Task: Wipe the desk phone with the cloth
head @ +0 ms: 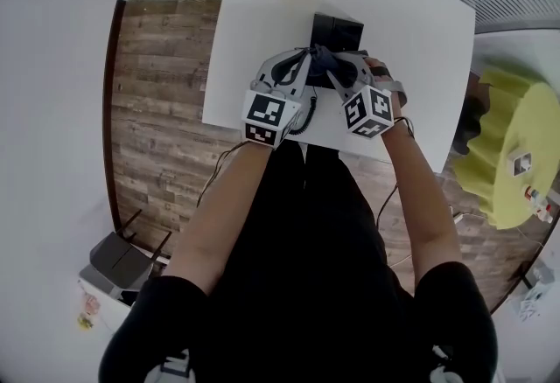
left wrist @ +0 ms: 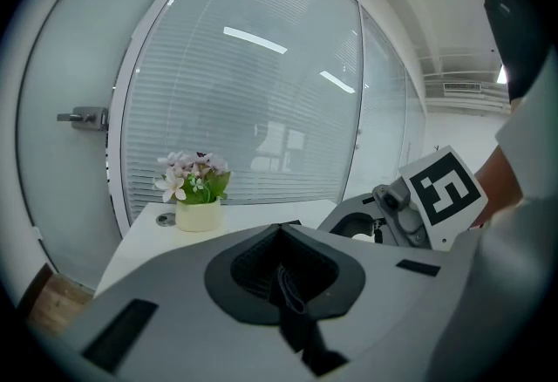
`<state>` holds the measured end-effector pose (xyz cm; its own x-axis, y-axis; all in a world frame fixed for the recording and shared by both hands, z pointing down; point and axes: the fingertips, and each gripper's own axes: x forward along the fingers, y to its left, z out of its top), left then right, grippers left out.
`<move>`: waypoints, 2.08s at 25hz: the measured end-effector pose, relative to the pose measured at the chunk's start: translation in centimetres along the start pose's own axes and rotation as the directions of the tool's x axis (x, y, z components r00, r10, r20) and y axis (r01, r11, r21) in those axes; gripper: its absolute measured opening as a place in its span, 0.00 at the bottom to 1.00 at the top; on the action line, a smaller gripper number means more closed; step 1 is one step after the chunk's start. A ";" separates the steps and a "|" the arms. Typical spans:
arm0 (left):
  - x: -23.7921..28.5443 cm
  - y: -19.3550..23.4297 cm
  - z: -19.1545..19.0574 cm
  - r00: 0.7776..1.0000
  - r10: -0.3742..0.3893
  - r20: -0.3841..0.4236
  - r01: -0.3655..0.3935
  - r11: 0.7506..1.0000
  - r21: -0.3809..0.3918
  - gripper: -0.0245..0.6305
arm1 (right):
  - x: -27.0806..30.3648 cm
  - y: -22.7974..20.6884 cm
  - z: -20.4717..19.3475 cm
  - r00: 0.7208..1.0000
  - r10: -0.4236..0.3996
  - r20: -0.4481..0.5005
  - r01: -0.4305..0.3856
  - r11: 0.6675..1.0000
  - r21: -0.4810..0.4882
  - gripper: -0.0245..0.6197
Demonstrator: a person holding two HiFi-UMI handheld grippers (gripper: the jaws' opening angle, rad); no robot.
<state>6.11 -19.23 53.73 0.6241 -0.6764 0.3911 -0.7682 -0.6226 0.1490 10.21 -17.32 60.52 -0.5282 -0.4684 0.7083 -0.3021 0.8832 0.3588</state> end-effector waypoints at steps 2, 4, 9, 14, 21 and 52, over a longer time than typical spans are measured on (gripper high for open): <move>0.5 0.5 0.3 1.000 0.002 0.003 -0.002 1.000 0.002 0.05 | 0.6 -1.1 0.6 1.000 -0.008 0.001 0.008 1.000 -0.019 0.21; 1.1 1.1 0.7 1.000 0.004 0.008 -0.004 1.000 0.001 0.05 | 1.1 -2.2 1.2 1.000 -0.017 0.004 0.017 0.999 -0.033 0.21; 2.6 2.4 0.5 1.000 0.009 -0.008 -0.009 1.000 0.003 0.05 | 2.4 -4.7 2.0 0.999 -0.036 0.001 0.036 0.997 -0.065 0.21; 3.2 3.3 0.0 1.000 0.012 -0.027 -0.012 1.000 -0.011 0.05 | 3.8 -6.6 2.2 0.999 -0.048 -0.008 0.047 0.995 -0.084 0.21; 3.7 4.2 -0.6 0.999 0.008 -0.044 -0.009 1.000 -0.025 0.05 | 5.0 -7.1 1.6 0.999 -0.036 -0.019 0.034 0.996 -0.085 0.21; 0.4 1.9 -7.7 0.990 0.010 -0.138 -0.019 0.998 -0.061 0.05 | 3.9 7.5 -1.5 0.987 0.136 -0.081 -0.144 0.984 -0.107 0.21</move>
<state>3.79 -17.64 61.16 0.5906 -0.6218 0.5143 -0.7870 -0.5846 0.1969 7.09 -12.44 66.90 -0.4986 -0.3403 0.7972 -0.1363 0.9391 0.3156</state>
